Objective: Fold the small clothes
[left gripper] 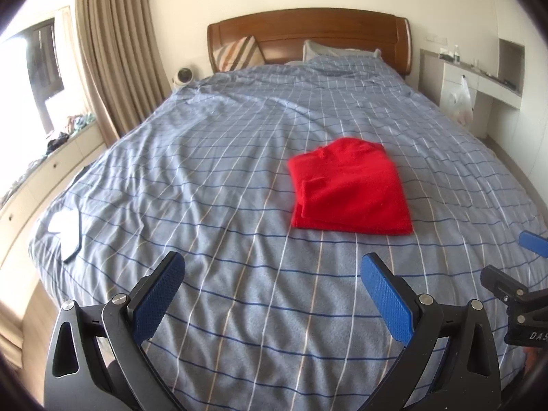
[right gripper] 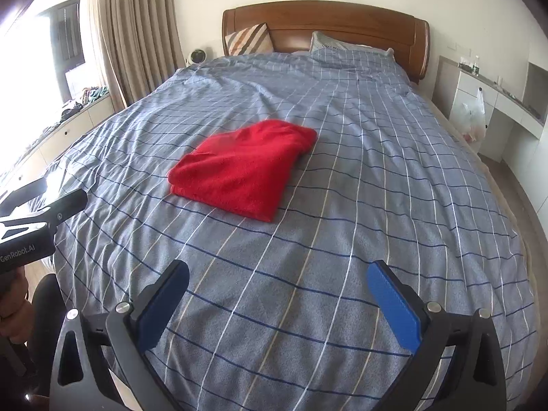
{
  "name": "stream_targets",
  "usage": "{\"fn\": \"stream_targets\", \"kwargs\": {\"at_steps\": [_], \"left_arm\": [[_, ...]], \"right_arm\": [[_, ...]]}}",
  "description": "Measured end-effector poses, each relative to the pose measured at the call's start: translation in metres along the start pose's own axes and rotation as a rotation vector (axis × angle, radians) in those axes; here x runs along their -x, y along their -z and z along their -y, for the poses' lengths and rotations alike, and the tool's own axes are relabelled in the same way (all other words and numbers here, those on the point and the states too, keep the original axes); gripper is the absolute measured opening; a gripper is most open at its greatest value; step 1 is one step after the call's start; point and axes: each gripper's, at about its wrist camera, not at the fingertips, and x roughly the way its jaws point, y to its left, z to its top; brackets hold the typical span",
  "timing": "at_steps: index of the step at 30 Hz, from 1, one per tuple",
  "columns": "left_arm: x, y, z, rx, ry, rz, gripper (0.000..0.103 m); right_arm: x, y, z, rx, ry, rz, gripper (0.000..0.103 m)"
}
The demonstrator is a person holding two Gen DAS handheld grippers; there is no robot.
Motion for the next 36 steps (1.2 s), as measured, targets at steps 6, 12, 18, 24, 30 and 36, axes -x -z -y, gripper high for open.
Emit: {"fn": "stream_targets", "kwargs": {"at_steps": [6,12,18,24,30,36], "left_arm": [[-0.003,0.007,-0.003,0.002,-0.026,-0.030,0.102],[0.003,0.014,-0.005,-0.001,-0.020,-0.048,0.103],[0.017,0.012,-0.006,-0.040,-0.022,-0.067,0.103],[0.040,0.004,-0.006,-0.036,0.003,-0.024,0.103],[0.052,0.003,0.002,-0.076,0.011,0.019,0.103],[0.052,0.004,0.003,-0.055,0.052,-0.001,0.103]], "right_arm": [[0.005,0.002,-0.006,-0.002,0.001,-0.003,0.102],[0.010,0.012,-0.018,-0.021,-0.008,-0.034,0.102],[0.030,0.010,-0.028,0.019,-0.014,-0.010,0.102],[0.057,-0.004,-0.026,0.003,0.005,0.052,0.102],[0.063,-0.005,-0.022,-0.005,-0.003,0.031,0.102],[0.065,-0.003,-0.021,-0.017,0.033,-0.001,0.102]]}}
